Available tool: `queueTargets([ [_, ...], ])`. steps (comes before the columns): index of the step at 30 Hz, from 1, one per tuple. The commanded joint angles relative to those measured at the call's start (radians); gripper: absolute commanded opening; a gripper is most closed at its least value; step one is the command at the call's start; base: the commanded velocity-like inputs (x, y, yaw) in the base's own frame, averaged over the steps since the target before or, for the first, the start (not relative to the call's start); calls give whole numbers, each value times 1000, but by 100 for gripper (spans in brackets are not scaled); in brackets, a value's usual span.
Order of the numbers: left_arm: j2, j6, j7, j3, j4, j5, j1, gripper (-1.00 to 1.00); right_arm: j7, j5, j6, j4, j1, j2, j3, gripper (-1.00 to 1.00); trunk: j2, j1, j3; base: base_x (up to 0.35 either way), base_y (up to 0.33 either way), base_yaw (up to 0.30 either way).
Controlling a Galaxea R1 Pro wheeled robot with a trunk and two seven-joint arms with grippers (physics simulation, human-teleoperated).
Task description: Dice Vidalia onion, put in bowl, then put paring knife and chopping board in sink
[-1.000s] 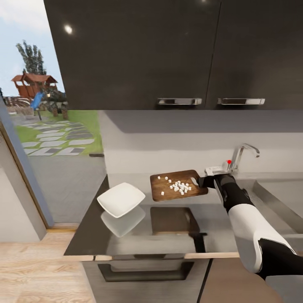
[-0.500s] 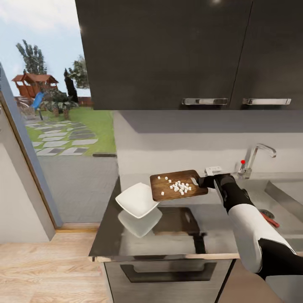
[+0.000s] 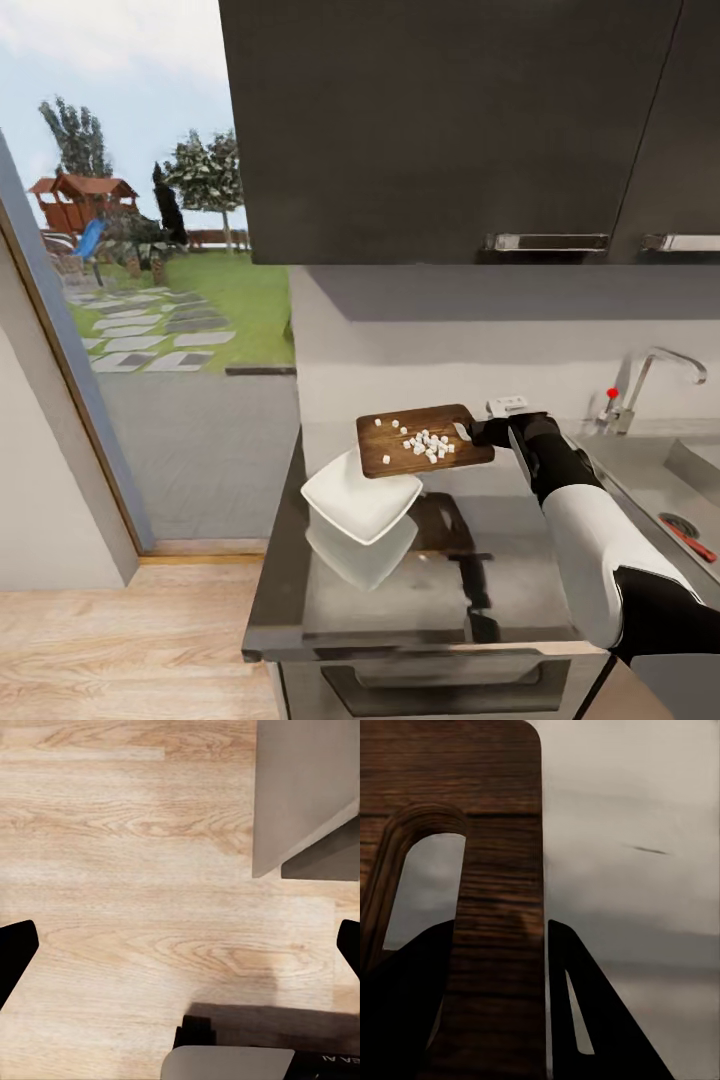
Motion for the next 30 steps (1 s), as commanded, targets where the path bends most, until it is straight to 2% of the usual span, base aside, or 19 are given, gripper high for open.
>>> queueTargets([
  [1, 0, -8, 1, -4, 4, 6, -2, 100, 9, 10, 3, -1, -1, 1, -4, -100, -1, 0, -1, 41, 23, 0],
  [10, 0, -8, 1, -3, 4, 6, -2, 100, 9, 10, 2, -1, -1, 1, -4, -100, -1, 0, -1, 8, 4, 0],
  [14, 13, -4, 5, -3, 4, 7, -2, 100, 9, 10, 2, -1, -1, 1, -4, -100, -1, 0, -1, 0, 0, 0],
  [22, 40, 108, 8, -3, 6, 9, -1, 100, 9, 10, 3, -1, -1, 1, -4, -100, -1, 0, -1, 0, 0, 0],
  [30, 44, 123, 10, -3, 7, 9, 17, 100, 9, 10, 2, -1, -1, 1, -4, -100, -1, 0, -1, 0, 3, 0],
])
